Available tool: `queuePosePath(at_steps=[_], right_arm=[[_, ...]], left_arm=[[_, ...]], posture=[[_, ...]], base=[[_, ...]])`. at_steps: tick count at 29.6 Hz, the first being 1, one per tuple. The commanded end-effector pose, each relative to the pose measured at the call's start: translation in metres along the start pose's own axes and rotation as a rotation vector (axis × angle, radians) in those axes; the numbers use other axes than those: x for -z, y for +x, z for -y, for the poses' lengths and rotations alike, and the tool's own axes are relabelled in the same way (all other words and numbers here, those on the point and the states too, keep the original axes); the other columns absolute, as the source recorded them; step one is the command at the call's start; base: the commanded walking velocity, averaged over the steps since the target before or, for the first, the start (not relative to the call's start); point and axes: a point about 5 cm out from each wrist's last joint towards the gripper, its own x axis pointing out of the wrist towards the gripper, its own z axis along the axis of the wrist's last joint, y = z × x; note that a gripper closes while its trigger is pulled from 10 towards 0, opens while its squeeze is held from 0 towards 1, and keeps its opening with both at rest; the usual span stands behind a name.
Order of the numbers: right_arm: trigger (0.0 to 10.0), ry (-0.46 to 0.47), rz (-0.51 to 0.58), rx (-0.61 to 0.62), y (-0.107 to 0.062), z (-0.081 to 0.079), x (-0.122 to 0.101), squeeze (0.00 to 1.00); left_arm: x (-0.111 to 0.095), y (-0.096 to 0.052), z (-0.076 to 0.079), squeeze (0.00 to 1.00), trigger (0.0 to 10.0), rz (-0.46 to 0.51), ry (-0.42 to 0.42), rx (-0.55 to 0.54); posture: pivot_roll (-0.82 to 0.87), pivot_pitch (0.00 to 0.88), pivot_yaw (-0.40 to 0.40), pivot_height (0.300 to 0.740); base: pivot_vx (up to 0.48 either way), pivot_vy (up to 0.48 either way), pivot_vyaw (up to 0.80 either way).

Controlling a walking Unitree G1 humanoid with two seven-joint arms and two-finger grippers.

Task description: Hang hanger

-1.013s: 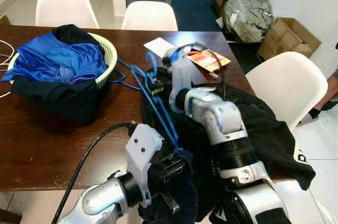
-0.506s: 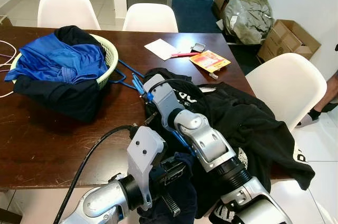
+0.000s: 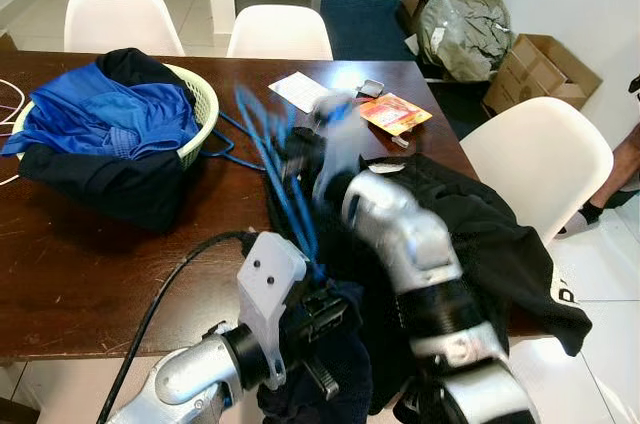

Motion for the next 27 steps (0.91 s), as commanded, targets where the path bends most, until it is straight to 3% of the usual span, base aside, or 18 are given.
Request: queuePosePath(at_steps=[1,3,8,10,12,21,27], right_arm=[[10.0,0.073,0.0,0.053,-0.005,0.011,0.003,0.0],[10.0,0.122,0.06,0.093,-0.006,0.02,-0.012,0.0],[10.0,0.133,0.08,0.105,-0.008,0.024,-0.017,0.0],[10.0,0.131,0.073,0.108,-0.01,0.025,-0.015,0.0],[10.0,0.13,0.065,0.105,-0.011,0.025,-0.014,0.0],[10.0,0.147,0.054,0.101,-0.012,0.023,-0.011,0.0],[10.0,0.137,0.044,0.108,-0.013,0.025,-0.008,0.0]], left_arm=[[-0.003,-0.001,0.005,0.0,10.0,0.017,-0.019,0.02],[0.003,-0.001,0.013,0.0,10.0,-0.021,-0.03,0.068],[0.008,-0.004,0.023,0.0,10.0,-0.063,-0.037,0.142],[0.01,-0.008,0.033,0.0,10.0,-0.093,-0.048,0.237],[0.009,-0.01,0.034,0.0,10.0,-0.1,-0.047,0.264],[0.004,-0.014,0.033,0.0,10.0,-0.122,-0.016,0.321],[0.003,-0.012,0.029,0.0,10.0,-0.118,0.006,0.308]], posture=[[0.09,0.099,-0.066,0.74],[0.09,0.098,-0.058,0.74],[0.09,0.095,-0.052,0.74],[0.09,0.087,-0.047,0.74],[0.09,0.084,-0.043,0.74],[0.09,0.08,-0.032,0.74],[0.09,0.085,-0.028,0.74]], base=[[0.0,0.0,0.0],[0.0,0.0,0.0],[0.171,0.0,0.0],[0.0,0.0,0.0],[0.0,0.0,0.0],[-0.477,0.0,0.0],[0.0,0.0,0.0]])
